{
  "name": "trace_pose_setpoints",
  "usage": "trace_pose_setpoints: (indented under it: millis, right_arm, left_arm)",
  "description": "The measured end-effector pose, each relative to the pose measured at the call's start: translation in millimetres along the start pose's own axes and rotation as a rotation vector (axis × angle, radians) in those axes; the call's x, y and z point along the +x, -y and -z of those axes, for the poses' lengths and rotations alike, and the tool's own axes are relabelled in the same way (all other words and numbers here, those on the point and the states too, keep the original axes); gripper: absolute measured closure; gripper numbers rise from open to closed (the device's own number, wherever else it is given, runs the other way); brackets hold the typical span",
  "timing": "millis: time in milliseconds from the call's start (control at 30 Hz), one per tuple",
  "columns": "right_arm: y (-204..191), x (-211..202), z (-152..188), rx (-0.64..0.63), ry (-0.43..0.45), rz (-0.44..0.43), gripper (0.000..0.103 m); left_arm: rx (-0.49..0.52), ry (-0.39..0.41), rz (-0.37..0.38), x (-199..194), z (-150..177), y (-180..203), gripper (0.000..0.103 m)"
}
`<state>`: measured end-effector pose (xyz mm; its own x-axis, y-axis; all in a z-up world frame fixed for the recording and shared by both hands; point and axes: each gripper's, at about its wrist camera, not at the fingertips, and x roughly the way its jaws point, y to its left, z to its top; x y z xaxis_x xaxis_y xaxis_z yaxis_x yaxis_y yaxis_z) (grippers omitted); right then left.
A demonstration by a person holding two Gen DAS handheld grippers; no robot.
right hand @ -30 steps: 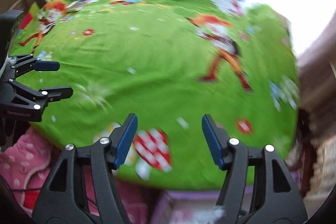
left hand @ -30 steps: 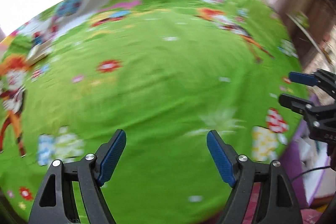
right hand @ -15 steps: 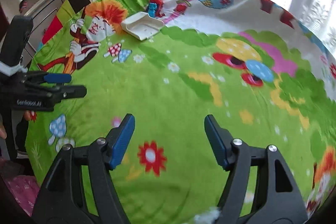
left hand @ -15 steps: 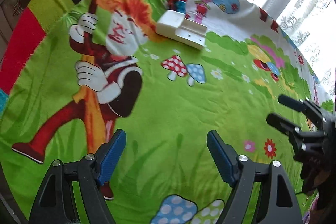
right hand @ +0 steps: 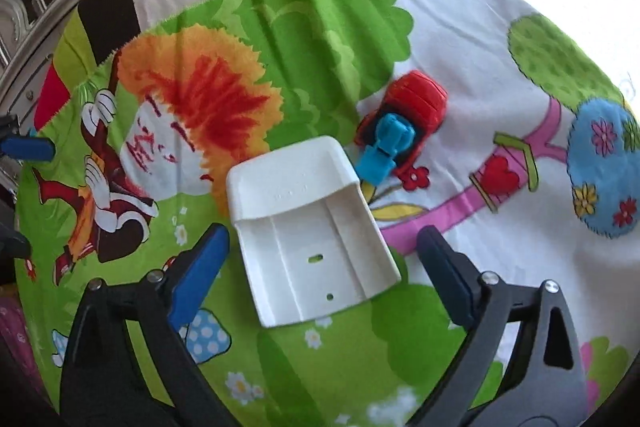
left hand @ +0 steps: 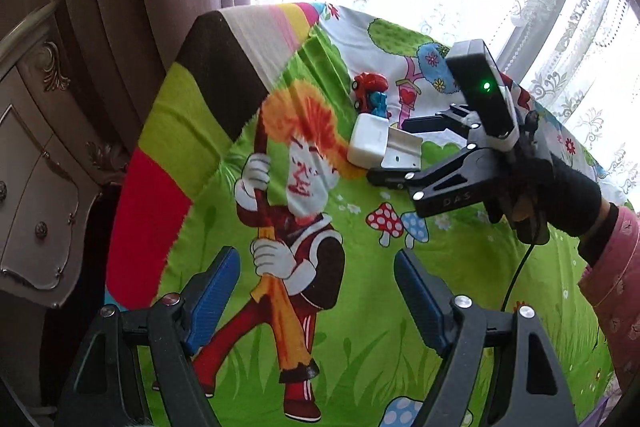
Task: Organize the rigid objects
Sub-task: 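Grasp the white plastic tray with the right tool while the left tool grasps the red toy car, then carry the toy car and white tray with both tools over the storage box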
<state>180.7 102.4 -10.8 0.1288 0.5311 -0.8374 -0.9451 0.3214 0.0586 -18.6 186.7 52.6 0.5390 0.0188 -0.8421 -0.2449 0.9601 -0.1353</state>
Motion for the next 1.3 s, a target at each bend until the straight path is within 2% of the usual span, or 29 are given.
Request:
trace_pose_setpoints:
  millis: [33,100,133,167,200,300,433,567,667,700,733,767,867,967,1133,1300]
  right_arm:
    - [-5,4,-3,-0.026,-0.002,0.026,0.005]
    - [-13,5,-5,-0.043,0.023,0.02,0.008]
    - [-16,3,-4,-0.045,0.04,0.012,0.015]
    - [-19,-1,-1,-0.05,0.062,0.011,0.033]
    - [-20,-6,3,-0.045,0.058,0.024,0.036]
    - [-23,-29,34,-0.027,0.046,0.078,0.036]
    - [-19,-70,91,0.059,0.034,0.174,0.036]
    - [-20,-107,143,0.181,0.049,0.191,0.036]
    - [-31,-123,166,0.216,0.047,0.217,0.036]
    - [-36,-126,170,0.225,0.05,0.228,0.036]
    - [-41,-132,175,0.236,0.056,0.233,0.036]
    - [-42,-136,178,0.253,0.062,0.238,0.036]
    - [-46,-150,187,0.331,0.058,0.239,0.036]
    - [-56,-158,193,0.415,0.021,0.224,0.036]
    - [-84,-167,190,0.421,-0.028,0.243,0.036]
    - [-122,-180,187,0.412,-0.028,0.223,0.036]
  left_arm:
    - [0.002,-0.001,-0.003,3,-5,0,0.022]
    - [0.001,-0.007,-0.011,11,-16,3,0.022]
    - [-0.001,-0.002,-0.008,14,-22,5,0.022]
    - [-0.002,0.006,-0.007,17,-29,8,0.022]
    - [0.0,0.014,-0.013,20,-34,11,0.022]
    - [0.006,0.02,-0.024,39,-54,24,0.02]
    - [0.037,0.012,-0.037,86,-79,54,0.02]
    - [0.109,0.09,-0.165,128,-103,85,0.02]
    - [0.124,0.1,-0.254,154,-118,93,0.02]
    - [0.124,0.093,-0.256,160,-120,94,0.024]
    - [0.127,0.102,-0.254,161,-119,95,0.054]
    - [0.13,0.09,-0.246,161,-116,96,0.063]
    - [0.128,0.027,-0.152,147,-95,97,0.064]
    - [0.139,-0.045,-0.08,121,-58,95,0.064]
    - [0.18,-0.145,-0.031,76,2,85,0.064]
    - [0.207,-0.167,-0.025,32,55,72,0.064]
